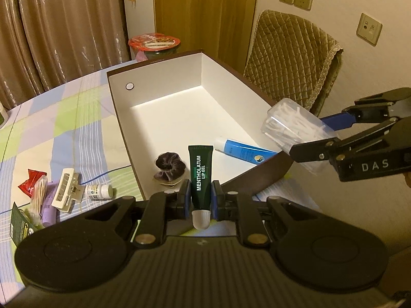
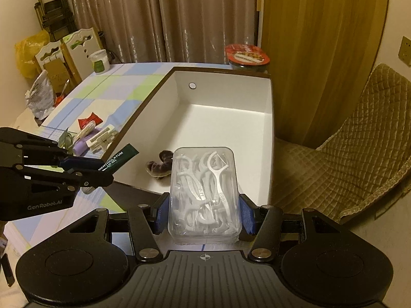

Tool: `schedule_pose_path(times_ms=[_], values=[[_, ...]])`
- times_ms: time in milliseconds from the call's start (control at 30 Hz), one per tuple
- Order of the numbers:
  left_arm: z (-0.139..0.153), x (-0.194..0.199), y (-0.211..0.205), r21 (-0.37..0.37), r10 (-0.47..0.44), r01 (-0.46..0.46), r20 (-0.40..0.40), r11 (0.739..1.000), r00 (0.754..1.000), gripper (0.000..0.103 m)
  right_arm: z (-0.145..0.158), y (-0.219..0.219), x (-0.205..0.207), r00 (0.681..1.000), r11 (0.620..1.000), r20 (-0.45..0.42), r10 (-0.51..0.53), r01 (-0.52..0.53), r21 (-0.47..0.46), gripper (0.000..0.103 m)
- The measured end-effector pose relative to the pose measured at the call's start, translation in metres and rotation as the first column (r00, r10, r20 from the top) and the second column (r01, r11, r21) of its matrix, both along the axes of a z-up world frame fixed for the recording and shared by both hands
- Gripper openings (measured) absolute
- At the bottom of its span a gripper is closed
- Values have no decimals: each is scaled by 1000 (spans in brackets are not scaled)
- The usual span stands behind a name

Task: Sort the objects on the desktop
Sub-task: 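Carry the lip gel tube and floss box up over the brown box, then open the left tool to drop the lip gel while the right tool lowers and releases the floss box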

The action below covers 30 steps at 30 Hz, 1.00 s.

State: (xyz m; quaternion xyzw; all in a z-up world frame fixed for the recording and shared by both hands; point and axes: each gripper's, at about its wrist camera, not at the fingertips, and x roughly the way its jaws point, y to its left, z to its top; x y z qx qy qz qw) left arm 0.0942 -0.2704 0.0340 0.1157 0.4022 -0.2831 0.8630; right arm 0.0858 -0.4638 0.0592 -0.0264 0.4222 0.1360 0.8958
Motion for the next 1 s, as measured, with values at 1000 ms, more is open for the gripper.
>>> schedule_pose_path(times_ms=[1000], values=[[-27,118,-53,56,-35,38,-39,998,999,13,-38,1,144,994,1000,-108,-12,12,-3,55]])
